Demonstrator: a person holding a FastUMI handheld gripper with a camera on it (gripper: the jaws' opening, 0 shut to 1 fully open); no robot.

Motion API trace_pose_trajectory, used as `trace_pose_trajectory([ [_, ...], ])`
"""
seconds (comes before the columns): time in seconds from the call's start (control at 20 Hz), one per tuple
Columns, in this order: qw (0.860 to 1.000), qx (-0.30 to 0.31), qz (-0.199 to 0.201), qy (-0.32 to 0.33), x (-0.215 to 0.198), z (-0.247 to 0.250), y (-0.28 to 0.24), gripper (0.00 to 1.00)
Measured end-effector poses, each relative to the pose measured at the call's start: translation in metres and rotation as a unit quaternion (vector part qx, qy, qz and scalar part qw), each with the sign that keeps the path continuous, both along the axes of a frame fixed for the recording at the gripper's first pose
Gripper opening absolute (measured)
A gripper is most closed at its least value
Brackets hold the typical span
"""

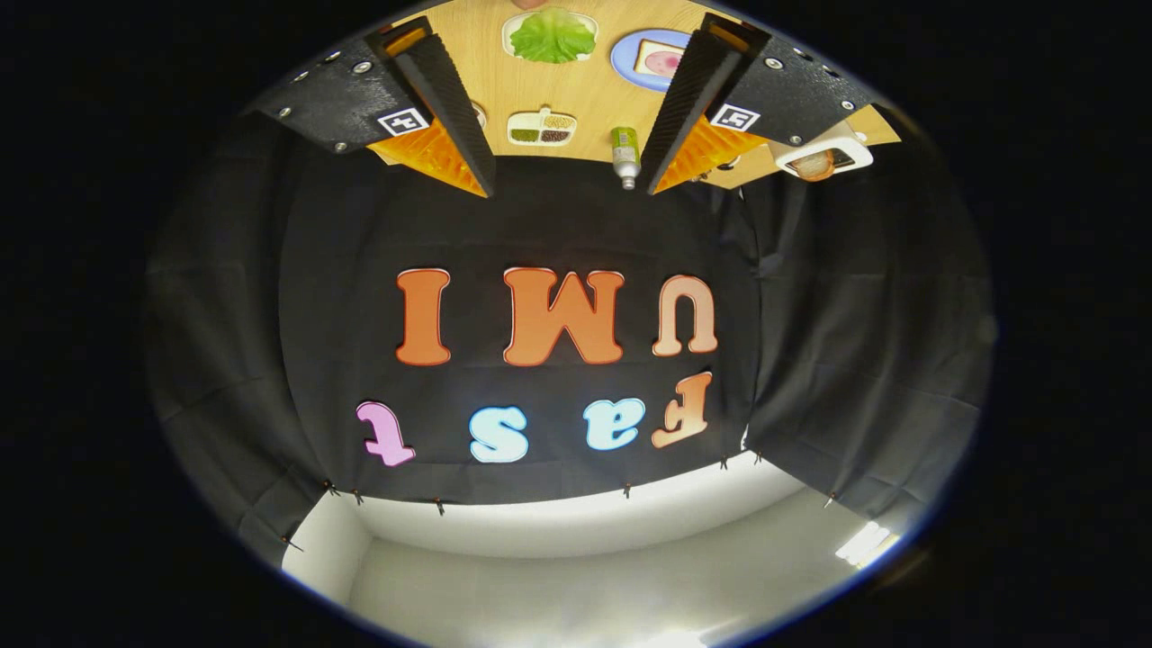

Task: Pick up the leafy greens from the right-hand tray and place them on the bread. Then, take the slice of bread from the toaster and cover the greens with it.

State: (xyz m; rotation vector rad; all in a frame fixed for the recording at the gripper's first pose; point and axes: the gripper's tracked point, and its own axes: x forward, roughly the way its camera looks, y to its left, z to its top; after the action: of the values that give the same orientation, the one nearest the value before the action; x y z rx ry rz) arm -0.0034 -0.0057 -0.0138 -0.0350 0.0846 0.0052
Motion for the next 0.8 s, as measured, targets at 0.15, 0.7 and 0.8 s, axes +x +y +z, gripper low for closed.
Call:
trace_pose_trajectory([
  [0.15, 1.000, -0.007, 0.011, 0.019, 0.003, -0.010, 0.007, 0.97],
  [0.7, 0.977, -0.024, 0.034, 0.207, 0.025, -0.120, 0.012, 0.98],
  [0.8, 0.966, -0.023, 0.035, 0.256, 0.026, -0.150, 0.011, 0.98],
])
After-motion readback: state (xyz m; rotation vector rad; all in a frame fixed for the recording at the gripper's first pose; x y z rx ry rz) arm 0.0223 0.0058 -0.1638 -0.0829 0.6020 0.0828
